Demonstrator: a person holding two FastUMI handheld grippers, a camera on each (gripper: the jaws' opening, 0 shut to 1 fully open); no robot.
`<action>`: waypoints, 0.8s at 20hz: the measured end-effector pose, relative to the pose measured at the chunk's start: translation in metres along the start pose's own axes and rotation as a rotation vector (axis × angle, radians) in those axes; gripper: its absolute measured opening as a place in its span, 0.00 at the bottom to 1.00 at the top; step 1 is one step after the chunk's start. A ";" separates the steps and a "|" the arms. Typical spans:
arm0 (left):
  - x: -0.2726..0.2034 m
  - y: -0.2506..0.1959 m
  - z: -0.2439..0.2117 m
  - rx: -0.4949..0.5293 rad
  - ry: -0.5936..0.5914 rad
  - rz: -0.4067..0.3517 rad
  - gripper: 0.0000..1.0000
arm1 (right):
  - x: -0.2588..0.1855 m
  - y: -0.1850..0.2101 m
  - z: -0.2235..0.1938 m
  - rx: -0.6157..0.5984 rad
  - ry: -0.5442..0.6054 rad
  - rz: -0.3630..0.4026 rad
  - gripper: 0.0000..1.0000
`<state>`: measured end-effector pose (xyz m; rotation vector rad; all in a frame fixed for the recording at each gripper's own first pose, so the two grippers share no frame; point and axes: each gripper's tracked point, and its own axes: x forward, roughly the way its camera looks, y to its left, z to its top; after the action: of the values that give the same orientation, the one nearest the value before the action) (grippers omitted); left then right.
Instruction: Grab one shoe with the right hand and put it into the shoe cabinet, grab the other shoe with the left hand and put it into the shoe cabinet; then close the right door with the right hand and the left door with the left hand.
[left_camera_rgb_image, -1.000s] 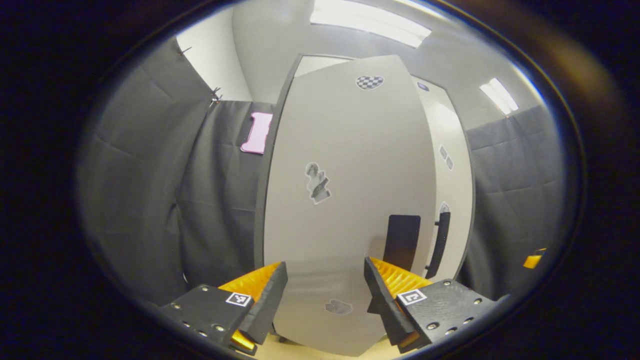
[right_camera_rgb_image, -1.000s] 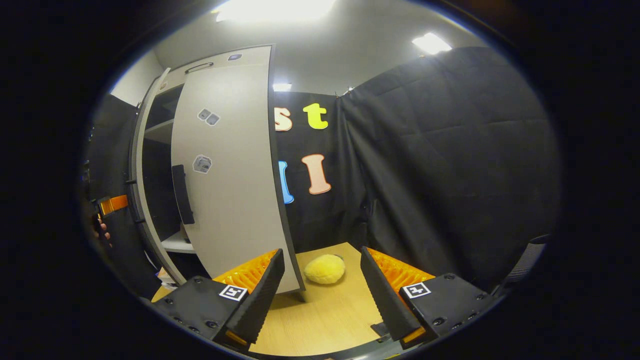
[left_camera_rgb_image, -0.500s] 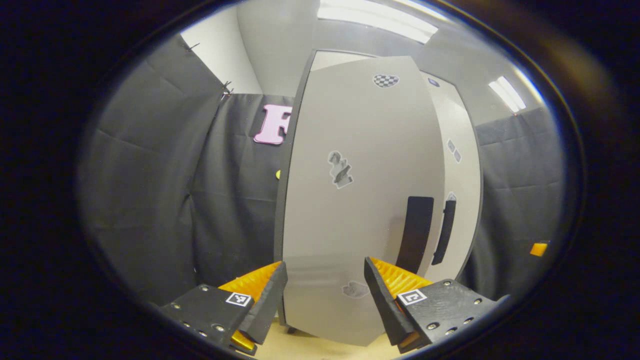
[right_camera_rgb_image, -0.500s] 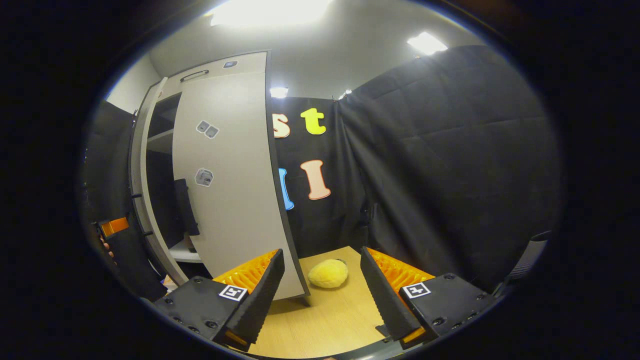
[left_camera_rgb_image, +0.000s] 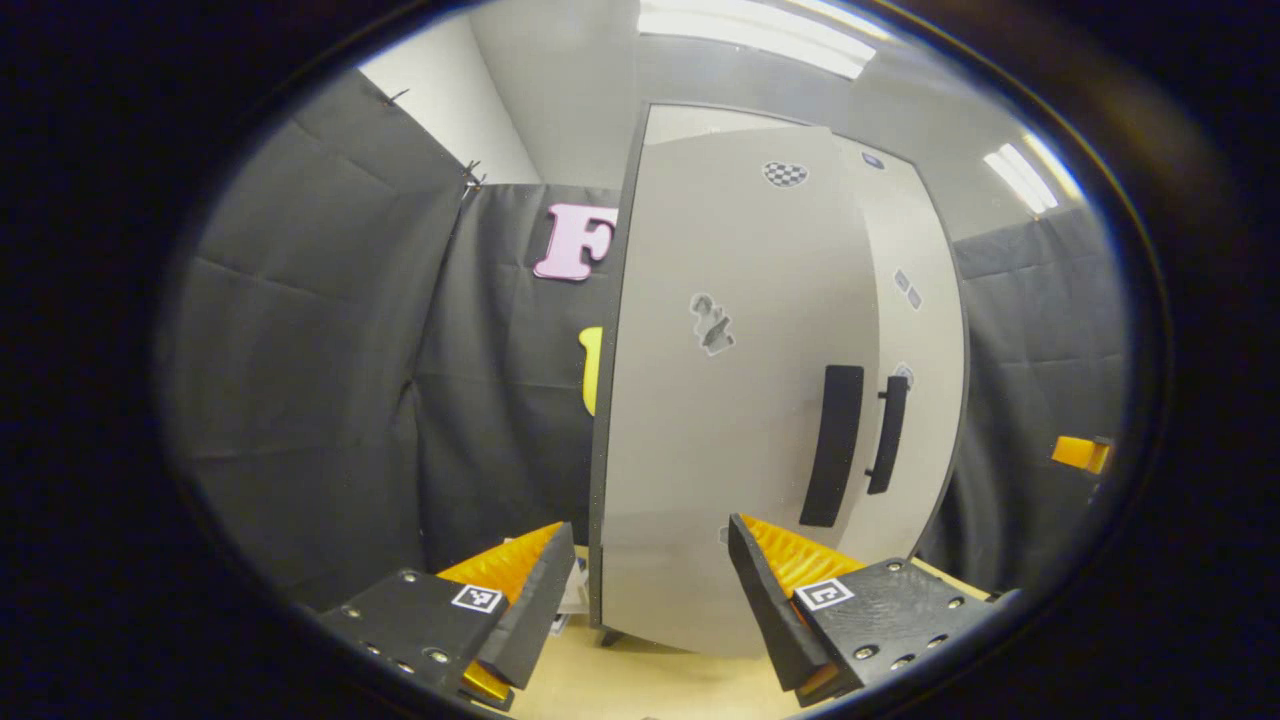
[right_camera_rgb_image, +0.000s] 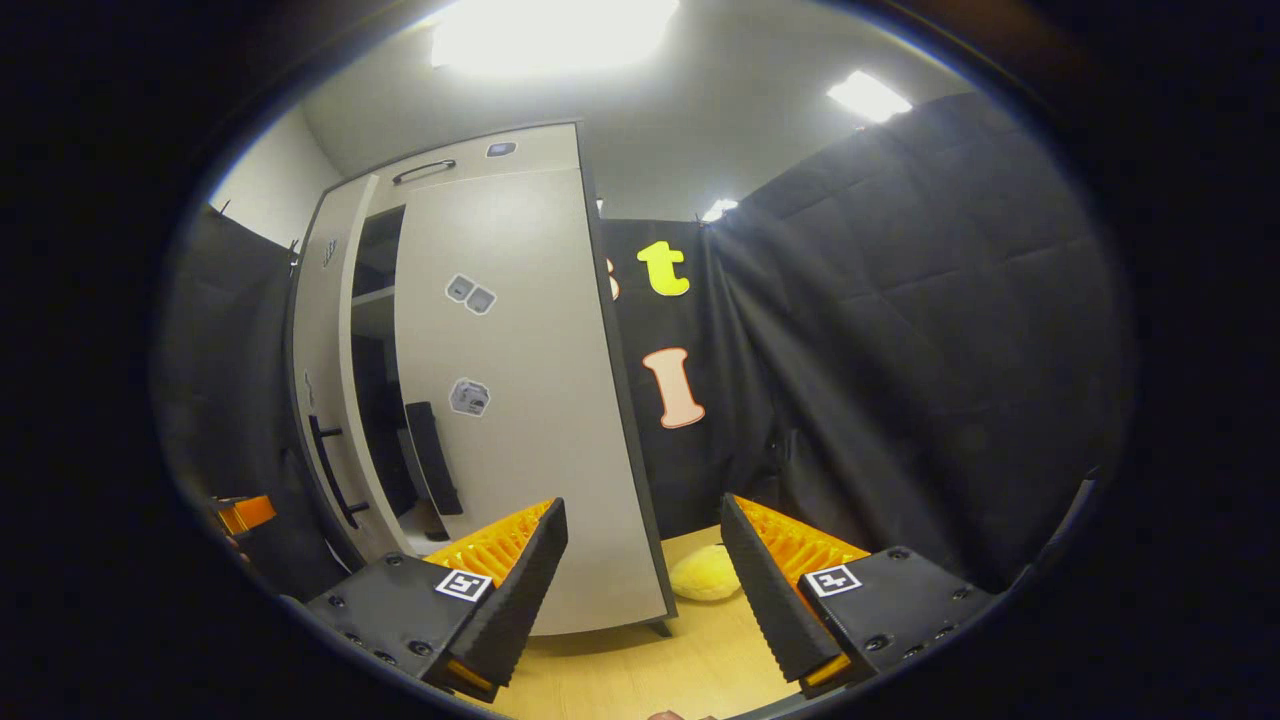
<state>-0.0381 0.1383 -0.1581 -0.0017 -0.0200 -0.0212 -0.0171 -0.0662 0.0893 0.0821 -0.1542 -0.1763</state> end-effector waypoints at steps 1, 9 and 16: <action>-0.003 0.003 -0.002 0.009 -0.002 0.005 0.89 | -0.001 0.006 0.000 -0.012 -0.005 0.008 0.98; -0.019 -0.002 -0.021 0.028 0.047 -0.037 0.96 | -0.005 0.027 -0.017 -0.055 0.011 0.028 0.98; -0.020 0.004 -0.017 0.014 0.032 -0.027 0.96 | -0.005 0.034 -0.020 -0.076 0.011 0.042 0.98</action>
<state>-0.0578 0.1428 -0.1753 0.0131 0.0119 -0.0479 -0.0126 -0.0308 0.0718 0.0045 -0.1385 -0.1398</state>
